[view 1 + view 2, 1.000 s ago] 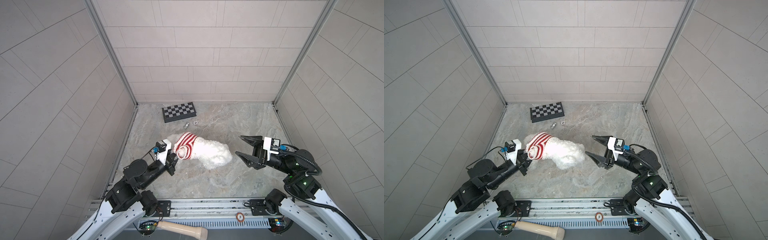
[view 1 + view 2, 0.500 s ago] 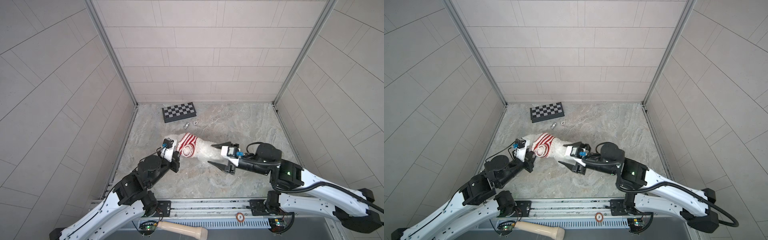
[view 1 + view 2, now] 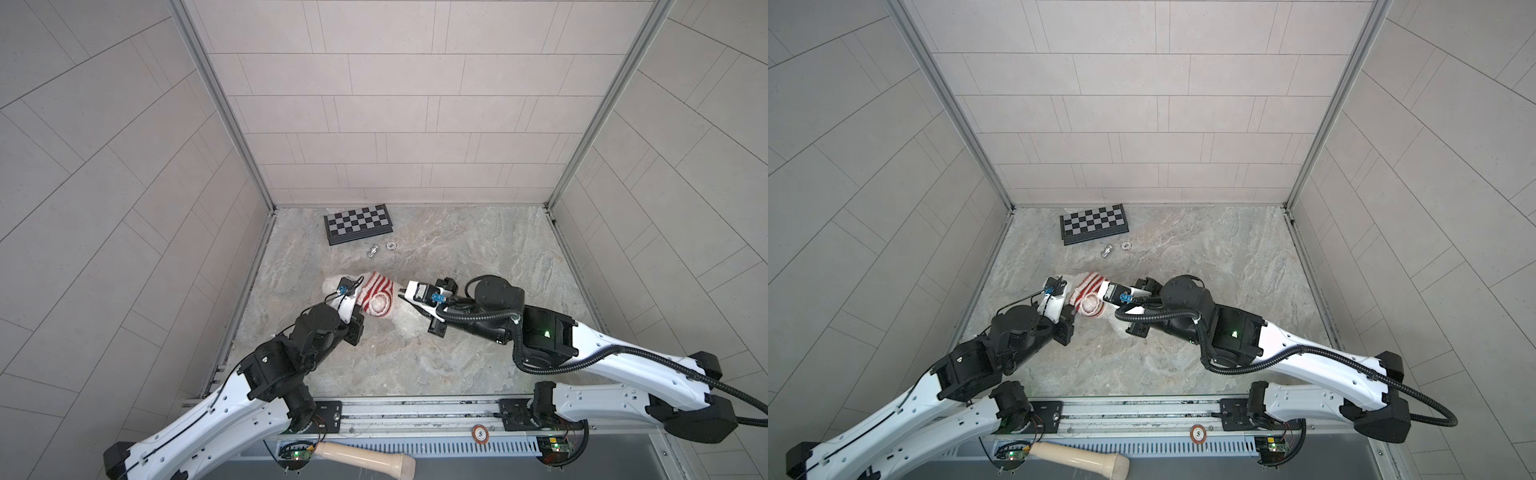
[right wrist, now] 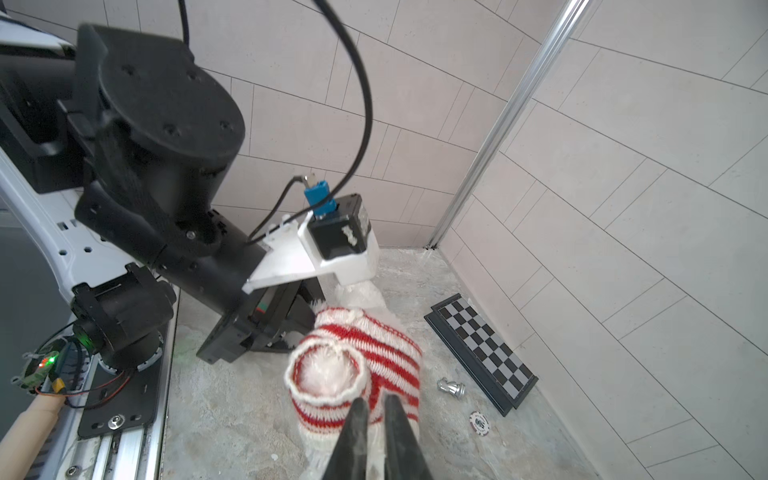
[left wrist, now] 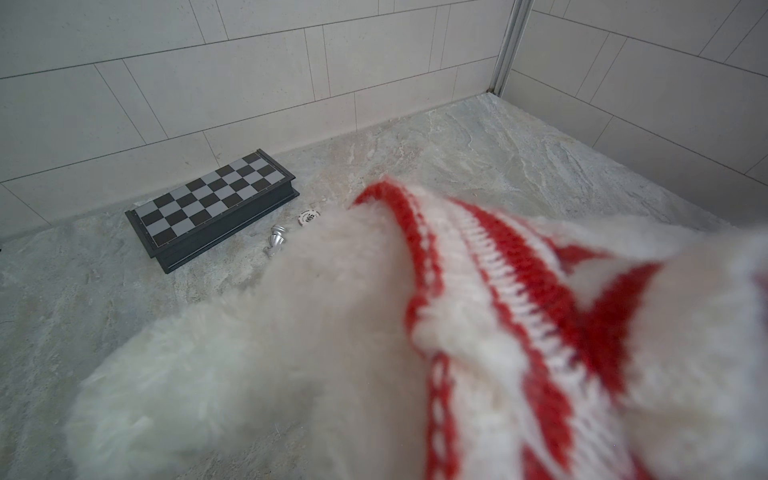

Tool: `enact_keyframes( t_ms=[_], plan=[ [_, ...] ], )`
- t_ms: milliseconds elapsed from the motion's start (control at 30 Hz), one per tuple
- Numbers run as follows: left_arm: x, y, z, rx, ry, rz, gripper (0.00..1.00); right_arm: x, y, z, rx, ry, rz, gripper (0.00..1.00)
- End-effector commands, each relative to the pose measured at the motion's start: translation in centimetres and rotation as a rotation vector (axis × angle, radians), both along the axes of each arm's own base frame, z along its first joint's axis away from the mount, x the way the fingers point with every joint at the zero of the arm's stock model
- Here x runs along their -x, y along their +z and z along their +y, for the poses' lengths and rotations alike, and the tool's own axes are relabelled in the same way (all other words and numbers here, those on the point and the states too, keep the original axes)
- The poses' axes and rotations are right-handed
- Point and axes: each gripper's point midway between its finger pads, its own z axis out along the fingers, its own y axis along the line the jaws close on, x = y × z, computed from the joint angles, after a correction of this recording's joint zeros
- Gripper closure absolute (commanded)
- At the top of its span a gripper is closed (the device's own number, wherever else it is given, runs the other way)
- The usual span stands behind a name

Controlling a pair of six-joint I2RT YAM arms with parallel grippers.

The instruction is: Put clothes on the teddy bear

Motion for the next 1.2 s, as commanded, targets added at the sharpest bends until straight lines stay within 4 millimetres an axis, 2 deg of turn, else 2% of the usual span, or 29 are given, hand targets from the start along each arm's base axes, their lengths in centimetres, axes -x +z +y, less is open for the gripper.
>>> enact_keyframes(
  t_ms=[0,133,500,800,967,1167],
  plan=[
    [-0.1,2.8,-0.2,0.059,0.001,-0.048,1.00,0.4,-1.0,1.6,0.038,0.046,0.059,0.89],
    [0.0,3.0,-0.4,0.068,-0.006,-0.049,1.00,0.0,-2.6,2.5,0.098,0.046,0.090,0.90],
    [0.1,3.4,-0.9,0.088,-0.028,-0.052,1.00,-0.4,-6.7,3.5,0.176,0.089,0.184,0.91],
    [0.2,3.6,-1.3,0.096,-0.042,-0.056,1.00,-1.2,-9.6,3.4,0.256,0.078,0.223,0.75],
    [0.3,3.7,-1.6,0.108,-0.057,-0.054,1.00,-1.3,-10.5,3.6,0.285,0.090,0.218,0.61],
    [0.8,4.1,-2.3,0.140,-0.100,-0.048,1.00,-2.1,-11.2,3.5,0.308,0.058,0.172,0.59]
  ],
)
